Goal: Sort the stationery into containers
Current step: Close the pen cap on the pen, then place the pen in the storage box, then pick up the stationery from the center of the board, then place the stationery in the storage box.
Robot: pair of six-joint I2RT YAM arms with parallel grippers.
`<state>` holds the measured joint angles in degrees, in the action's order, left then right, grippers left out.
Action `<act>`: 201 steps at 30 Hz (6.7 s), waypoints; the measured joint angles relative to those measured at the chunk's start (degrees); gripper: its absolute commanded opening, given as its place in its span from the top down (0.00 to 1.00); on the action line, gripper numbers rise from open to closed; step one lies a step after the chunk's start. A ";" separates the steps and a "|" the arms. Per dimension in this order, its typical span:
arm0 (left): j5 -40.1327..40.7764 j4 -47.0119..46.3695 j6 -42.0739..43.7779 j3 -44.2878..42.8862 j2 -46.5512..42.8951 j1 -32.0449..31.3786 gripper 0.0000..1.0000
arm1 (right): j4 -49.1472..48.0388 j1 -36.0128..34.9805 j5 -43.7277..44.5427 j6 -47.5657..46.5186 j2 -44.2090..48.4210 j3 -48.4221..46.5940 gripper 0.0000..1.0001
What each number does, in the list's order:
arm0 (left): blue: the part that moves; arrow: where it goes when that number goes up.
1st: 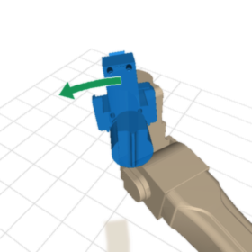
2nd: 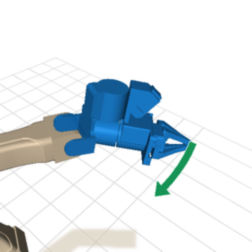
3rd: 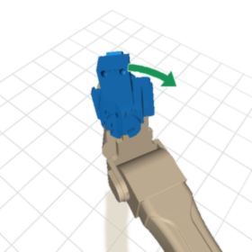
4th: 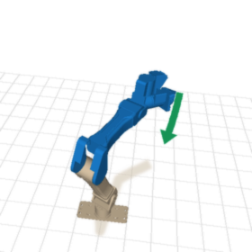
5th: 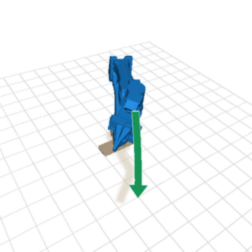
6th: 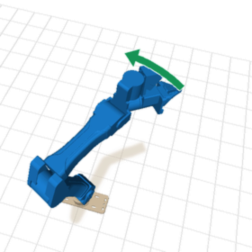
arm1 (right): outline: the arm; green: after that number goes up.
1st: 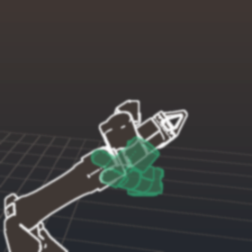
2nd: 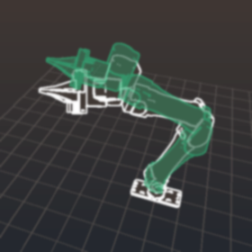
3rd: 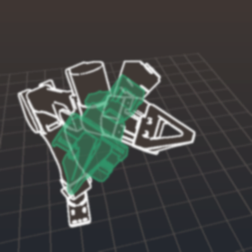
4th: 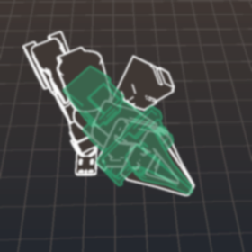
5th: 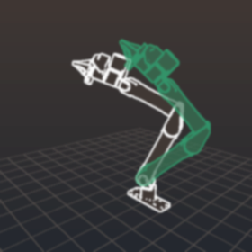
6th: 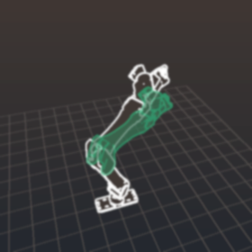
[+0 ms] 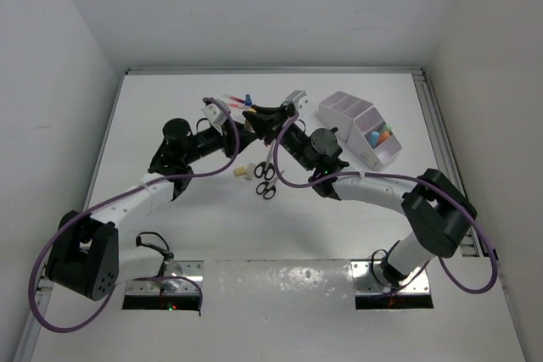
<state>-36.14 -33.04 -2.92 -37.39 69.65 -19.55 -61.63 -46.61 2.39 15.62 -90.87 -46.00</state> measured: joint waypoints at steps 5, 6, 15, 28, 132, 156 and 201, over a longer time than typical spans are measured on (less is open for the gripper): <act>0.02 -0.11 0.33 0.00 0.39 0.81 1.00 | 0.28 -0.37 -0.92 -2.23 -1.86 -1.79 1.00; 0.00 -0.11 0.46 0.00 0.66 0.87 1.00 | 0.50 -0.39 -0.98 -2.58 -2.05 -1.84 1.00; -1.27 -0.68 1.66 0.00 1.18 0.87 1.00 | 7.96 -0.48 -2.27 -3.69 -0.26 -4.81 0.80; -2.95 -8.00 3.13 0.04 -2.32 0.90 1.00 | 25.11 0.44 -8.79 -4.24 5.11 -10.75 0.75; 7.19 -12.07 7.63 0.61 -6.86 0.96 0.32 | 46.34 45.72 -3.41 -0.22 23.85 5.95 0.40; 16.02 44.81 16.35 -47.04 38.62 5.66 0.00 | 61.00 35.19 -10.16 5.73 21.03 -4.52 0.42; 21.97 50.34 20.04 -81.70 55.12 -0.52 1.00 | 63.73 35.10 -2.84 3.96 24.17 -2.97 0.42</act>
<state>-14.17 17.30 17.12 -119.09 124.77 -20.08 2.11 -11.51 -0.45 19.57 -66.70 -48.97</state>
